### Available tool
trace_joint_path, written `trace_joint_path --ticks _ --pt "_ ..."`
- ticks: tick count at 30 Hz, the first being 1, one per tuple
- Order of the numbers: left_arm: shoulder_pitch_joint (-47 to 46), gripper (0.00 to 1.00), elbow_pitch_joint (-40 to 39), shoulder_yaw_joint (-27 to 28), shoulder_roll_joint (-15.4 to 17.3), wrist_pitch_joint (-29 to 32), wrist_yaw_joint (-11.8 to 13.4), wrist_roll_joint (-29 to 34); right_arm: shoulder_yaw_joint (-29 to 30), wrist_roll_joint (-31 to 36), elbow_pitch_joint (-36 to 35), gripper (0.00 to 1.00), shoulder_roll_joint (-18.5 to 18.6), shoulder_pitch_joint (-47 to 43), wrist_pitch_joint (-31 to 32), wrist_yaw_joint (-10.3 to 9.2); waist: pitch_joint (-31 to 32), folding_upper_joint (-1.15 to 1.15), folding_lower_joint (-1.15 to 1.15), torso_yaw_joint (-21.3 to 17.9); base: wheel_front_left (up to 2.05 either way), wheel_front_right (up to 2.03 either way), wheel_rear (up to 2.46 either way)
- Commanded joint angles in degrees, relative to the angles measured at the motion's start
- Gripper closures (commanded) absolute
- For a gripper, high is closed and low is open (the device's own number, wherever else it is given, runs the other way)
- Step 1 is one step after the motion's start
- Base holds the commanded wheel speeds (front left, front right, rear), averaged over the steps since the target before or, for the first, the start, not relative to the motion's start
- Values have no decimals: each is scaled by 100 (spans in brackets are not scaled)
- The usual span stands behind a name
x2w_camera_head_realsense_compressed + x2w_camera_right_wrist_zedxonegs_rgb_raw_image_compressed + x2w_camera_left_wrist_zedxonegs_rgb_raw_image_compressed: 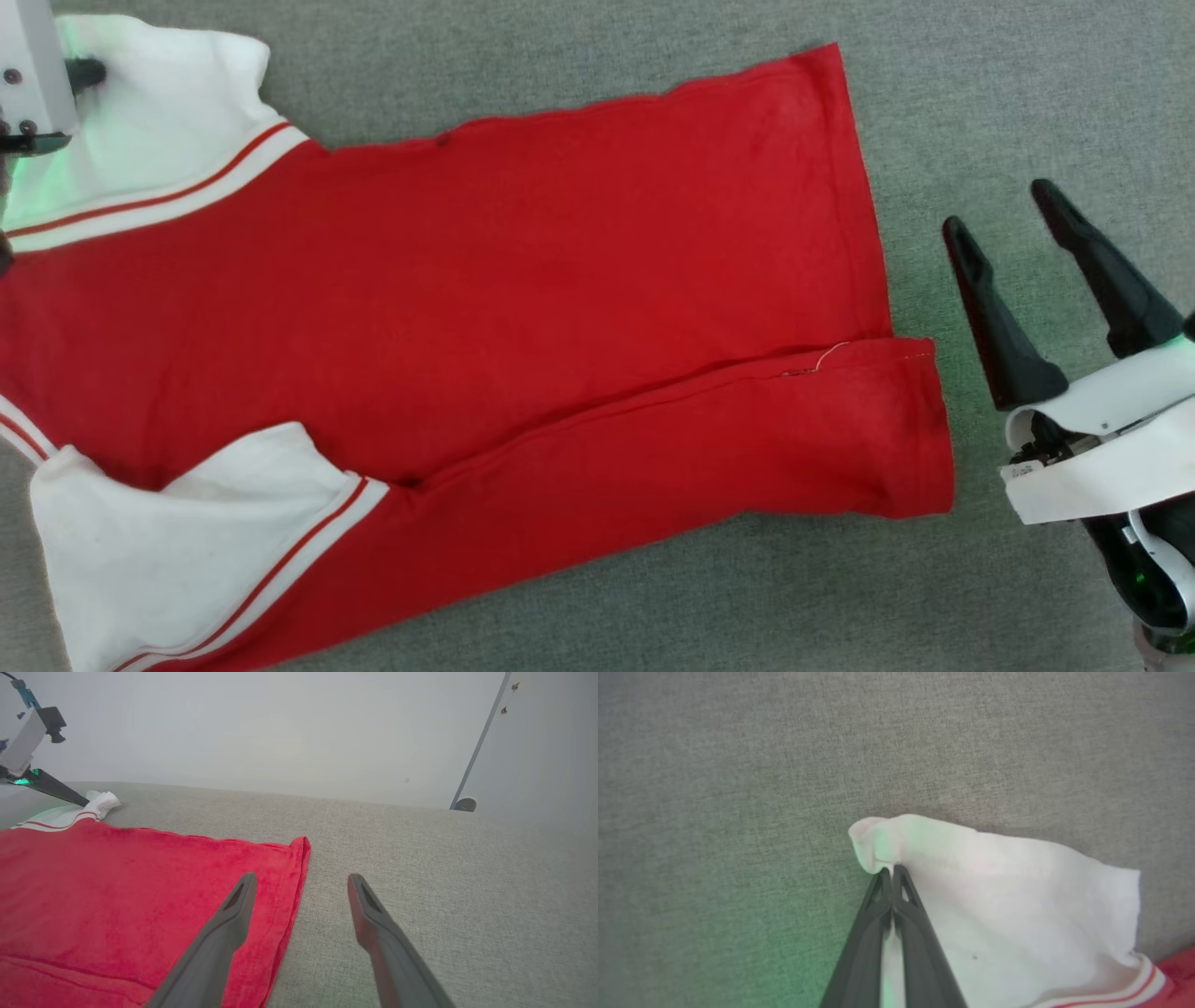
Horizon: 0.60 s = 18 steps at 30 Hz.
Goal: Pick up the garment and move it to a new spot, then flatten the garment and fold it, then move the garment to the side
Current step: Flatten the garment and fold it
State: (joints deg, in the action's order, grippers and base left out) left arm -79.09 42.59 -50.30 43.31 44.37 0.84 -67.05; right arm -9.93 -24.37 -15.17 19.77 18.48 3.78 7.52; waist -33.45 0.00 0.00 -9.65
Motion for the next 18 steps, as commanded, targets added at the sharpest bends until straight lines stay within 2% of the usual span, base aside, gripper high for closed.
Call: trace_joint_path --ticks 1,4,9,13,18 --pt "103 100 28 -94 -179 -30 -93 22 -46 -99 -3 0 12 79 68 -6 0 0 0 6 0 0 0" --pt "40 100 68 -97 -259 -153 -247 54 -91 -255 39 0 66 185 367 -6 16 0 0 34 0 0 0" --pt "-35 100 244 -125 -441 -265 -365 79 -172 -536 287 0 219 637 1263 -6 85 0 0 126 0 0 0" --pt "-116 100 399 -154 -586 -310 -432 112 -309 -684 719 0 320 1238 2076 -6 118 0 0 215 0 0 0" --pt "-229 100 570 -176 -749 -375 -501 129 -574 -889 1461 0 273 2118 2861 -6 126 0 0 313 0 0 0"
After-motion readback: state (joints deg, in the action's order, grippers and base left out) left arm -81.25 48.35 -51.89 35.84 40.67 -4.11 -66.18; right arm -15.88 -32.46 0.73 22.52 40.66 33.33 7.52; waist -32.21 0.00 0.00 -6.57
